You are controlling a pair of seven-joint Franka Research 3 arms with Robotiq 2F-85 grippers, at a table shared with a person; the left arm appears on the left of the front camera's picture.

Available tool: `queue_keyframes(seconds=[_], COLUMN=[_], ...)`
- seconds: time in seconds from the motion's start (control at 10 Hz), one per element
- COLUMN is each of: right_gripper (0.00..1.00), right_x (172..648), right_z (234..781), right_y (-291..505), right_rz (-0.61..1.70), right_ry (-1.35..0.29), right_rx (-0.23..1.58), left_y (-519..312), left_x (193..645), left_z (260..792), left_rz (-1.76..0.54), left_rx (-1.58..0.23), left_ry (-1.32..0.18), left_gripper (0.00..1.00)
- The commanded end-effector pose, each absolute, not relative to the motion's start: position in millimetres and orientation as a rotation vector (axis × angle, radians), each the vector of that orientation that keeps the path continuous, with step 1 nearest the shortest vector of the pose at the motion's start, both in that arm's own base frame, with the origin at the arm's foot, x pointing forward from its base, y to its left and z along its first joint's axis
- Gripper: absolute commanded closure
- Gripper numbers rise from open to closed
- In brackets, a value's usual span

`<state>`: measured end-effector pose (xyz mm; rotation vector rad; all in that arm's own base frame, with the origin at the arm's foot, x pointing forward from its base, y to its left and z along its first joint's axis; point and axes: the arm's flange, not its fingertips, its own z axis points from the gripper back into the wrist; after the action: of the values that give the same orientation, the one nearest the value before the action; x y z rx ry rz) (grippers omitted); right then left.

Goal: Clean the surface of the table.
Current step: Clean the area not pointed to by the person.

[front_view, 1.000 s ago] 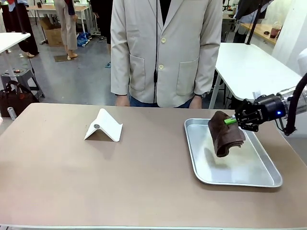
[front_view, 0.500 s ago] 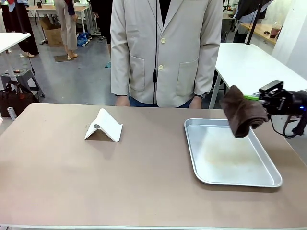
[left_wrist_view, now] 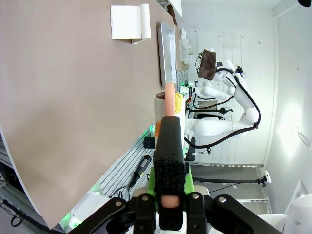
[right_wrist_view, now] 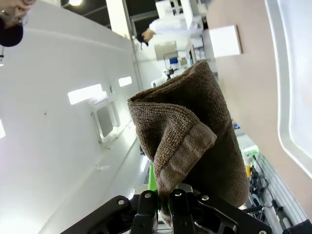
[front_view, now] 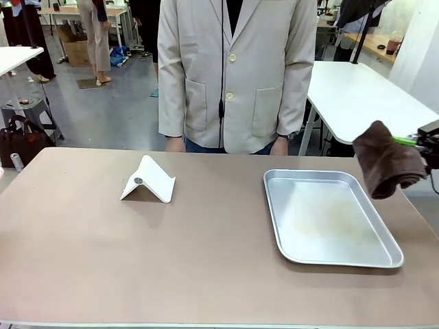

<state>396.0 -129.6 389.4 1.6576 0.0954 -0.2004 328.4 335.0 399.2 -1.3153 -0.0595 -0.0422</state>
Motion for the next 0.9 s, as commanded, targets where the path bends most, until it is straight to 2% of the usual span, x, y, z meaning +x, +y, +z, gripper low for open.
queue_keyframes(seconds=[0.0, 0.2, 0.3, 0.4, 0.8], right_gripper=[0.93, 0.93, 0.93, 0.93, 0.93], right_x=[380, 376, 380, 379, 379], right_z=[385, 381, 380, 383, 383], right_y=[-146, -150, -139, -157, -157], right_rz=[-0.2, -0.208, -0.218, -0.237, -0.237], right_ry=[0.027, 0.002, 0.017, 0.028, 0.028], right_rx=[1.666, 1.674, 1.613, 1.66, 1.66], left_y=[333, 333, 333, 333, 333], left_x=[328, 328, 328, 328, 328], left_z=[404, 404, 404, 404, 404], left_rz=[-0.022, -0.022, -0.022, -0.022, -0.022], left_rx=[-1.327, -1.327, -1.327, -1.327, -1.327], left_ry=[-0.067, -0.067, -0.067, -0.067, -0.067], left_gripper=[0.78, 0.78, 0.78, 0.78, 0.78])
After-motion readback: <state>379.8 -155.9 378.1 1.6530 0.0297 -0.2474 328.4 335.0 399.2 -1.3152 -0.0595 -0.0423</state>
